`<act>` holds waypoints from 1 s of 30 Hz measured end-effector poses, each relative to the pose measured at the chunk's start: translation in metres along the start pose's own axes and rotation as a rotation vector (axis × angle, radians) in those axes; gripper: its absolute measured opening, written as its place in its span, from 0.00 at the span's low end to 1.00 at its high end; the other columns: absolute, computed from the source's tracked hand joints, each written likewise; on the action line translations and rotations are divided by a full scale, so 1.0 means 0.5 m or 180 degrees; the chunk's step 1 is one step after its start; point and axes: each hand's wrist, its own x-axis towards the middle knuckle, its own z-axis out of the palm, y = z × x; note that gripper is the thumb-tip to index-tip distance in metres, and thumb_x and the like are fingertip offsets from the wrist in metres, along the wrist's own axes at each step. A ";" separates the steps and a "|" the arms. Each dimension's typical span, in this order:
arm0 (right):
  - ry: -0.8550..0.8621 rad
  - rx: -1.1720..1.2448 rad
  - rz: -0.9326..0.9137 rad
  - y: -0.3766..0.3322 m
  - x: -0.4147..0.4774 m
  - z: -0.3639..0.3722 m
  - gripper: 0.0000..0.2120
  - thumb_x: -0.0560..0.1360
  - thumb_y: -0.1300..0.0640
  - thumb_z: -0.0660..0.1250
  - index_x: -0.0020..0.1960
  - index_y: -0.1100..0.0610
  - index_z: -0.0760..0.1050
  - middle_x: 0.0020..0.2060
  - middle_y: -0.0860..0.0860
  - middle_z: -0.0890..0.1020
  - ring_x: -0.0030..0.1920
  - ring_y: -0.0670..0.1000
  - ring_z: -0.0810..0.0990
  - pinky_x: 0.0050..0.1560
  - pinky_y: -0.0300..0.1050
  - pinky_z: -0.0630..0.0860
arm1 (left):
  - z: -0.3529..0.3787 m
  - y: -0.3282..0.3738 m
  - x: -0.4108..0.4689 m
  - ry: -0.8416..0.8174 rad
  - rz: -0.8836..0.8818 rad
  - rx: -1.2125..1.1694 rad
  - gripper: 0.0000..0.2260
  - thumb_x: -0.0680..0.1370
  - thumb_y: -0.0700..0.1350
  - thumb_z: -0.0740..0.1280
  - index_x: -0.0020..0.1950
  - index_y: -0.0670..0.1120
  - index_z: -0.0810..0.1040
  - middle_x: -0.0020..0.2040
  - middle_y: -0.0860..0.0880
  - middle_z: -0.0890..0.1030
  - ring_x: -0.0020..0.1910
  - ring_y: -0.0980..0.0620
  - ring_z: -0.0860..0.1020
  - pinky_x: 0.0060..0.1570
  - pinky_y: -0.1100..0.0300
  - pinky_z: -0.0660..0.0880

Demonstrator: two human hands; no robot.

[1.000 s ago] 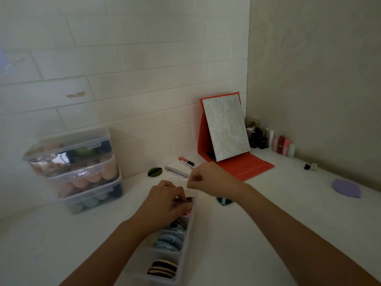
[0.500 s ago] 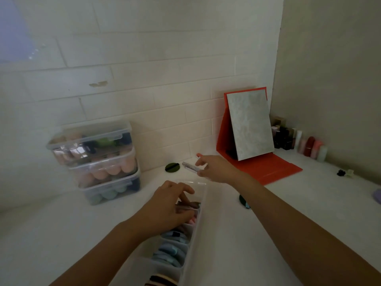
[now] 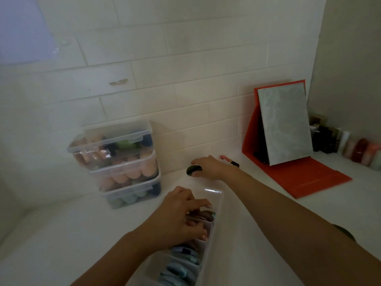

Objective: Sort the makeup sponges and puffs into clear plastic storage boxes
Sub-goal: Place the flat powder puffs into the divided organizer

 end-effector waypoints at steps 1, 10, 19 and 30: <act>-0.0028 0.0016 0.0007 0.001 0.007 0.001 0.22 0.80 0.51 0.58 0.72 0.57 0.63 0.68 0.55 0.71 0.68 0.55 0.68 0.71 0.46 0.52 | 0.000 -0.001 0.000 0.0002 -0.0011 -0.0006 0.27 0.65 0.62 0.58 0.65 0.62 0.72 0.42 0.63 0.65 0.49 0.60 0.63 0.51 0.70 0.62; 0.0652 0.0753 -0.0032 -0.009 -0.005 -0.009 0.14 0.73 0.65 0.68 0.58 0.60 0.70 0.51 0.55 0.75 0.50 0.54 0.74 0.47 0.44 0.71 | -0.005 0.007 -0.002 -0.0045 -0.0166 -0.0252 0.26 0.65 0.61 0.62 0.63 0.62 0.72 0.44 0.58 0.68 0.49 0.60 0.63 0.53 0.71 0.60; 0.1423 0.1332 -0.0259 -0.040 -0.205 -0.083 0.09 0.72 0.60 0.71 0.49 0.51 0.76 0.40 0.44 0.79 0.40 0.43 0.77 0.39 0.31 0.73 | -0.003 0.029 -0.008 -0.0099 -0.0277 -0.0497 0.21 0.71 0.53 0.69 0.64 0.61 0.72 0.47 0.62 0.64 0.51 0.60 0.65 0.49 0.73 0.63; 0.1283 0.1017 0.0007 -0.021 -0.420 -0.083 0.08 0.71 0.57 0.72 0.47 0.48 0.77 0.40 0.41 0.80 0.42 0.41 0.79 0.40 0.32 0.76 | 0.031 0.147 0.000 -0.0110 0.0102 -0.0709 0.12 0.80 0.51 0.58 0.61 0.57 0.75 0.55 0.57 0.67 0.55 0.61 0.66 0.60 0.67 0.65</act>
